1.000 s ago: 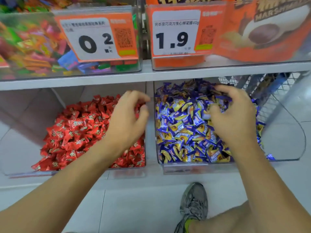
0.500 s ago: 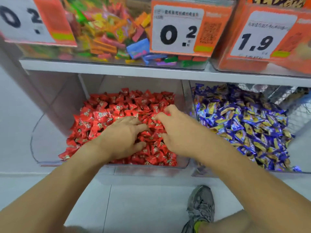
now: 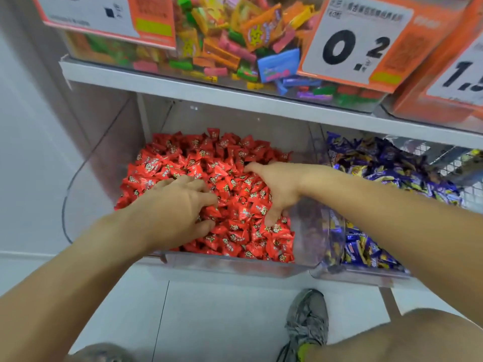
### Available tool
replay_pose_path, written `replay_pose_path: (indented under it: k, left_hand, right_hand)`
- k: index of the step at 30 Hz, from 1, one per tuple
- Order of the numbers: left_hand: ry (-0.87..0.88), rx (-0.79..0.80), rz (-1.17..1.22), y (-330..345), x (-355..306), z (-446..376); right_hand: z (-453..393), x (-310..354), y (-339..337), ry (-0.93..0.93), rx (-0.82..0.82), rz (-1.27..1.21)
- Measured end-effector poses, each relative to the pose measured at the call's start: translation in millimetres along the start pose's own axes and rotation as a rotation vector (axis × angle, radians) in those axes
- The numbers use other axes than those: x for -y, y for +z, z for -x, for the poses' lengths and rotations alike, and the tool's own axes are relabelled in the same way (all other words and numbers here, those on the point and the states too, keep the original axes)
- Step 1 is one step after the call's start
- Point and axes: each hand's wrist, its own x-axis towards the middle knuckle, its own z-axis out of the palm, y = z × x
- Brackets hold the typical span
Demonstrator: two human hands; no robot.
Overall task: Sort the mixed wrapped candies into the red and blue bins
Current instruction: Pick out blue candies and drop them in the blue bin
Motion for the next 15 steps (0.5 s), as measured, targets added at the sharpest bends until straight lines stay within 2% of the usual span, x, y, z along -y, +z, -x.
replay_pose_path:
  k: [4,8,10,11,13,15]
  left_hand:
    - [-0.046,-0.055,0.006,-6.5,0.1,5.8]
    - [0.026,-0.327,0.007,-11.0,-14.9,-2.8]
    - [0.104,-0.389,0.061,-6.0,-26.6,-11.6]
    - [0.138,-0.362,0.089,-1.0,-32.0,-15.7]
    - [0.15,-0.204,0.106,11.8,-39.5,-21.8]
    - [0.125,-0.037,0.011,20.5,-40.7,-26.3]
  right_hand:
    - [14.3,16.8,9.4,-0.109,0.029,0.025]
    - [42.2,18.4,-11.9,-0.102,0.118,0.198]
    - [46.9,13.0,-24.7,-0.084,-0.009,0.256]
    - [43.6,9.6,-27.2,-0.08,-0.139,0.233]
    - [29.3,1.7,-24.3,-0.064,-0.349,0.191]
    - [15.5,-6.7,-17.3,-0.023,-0.355,0.221]
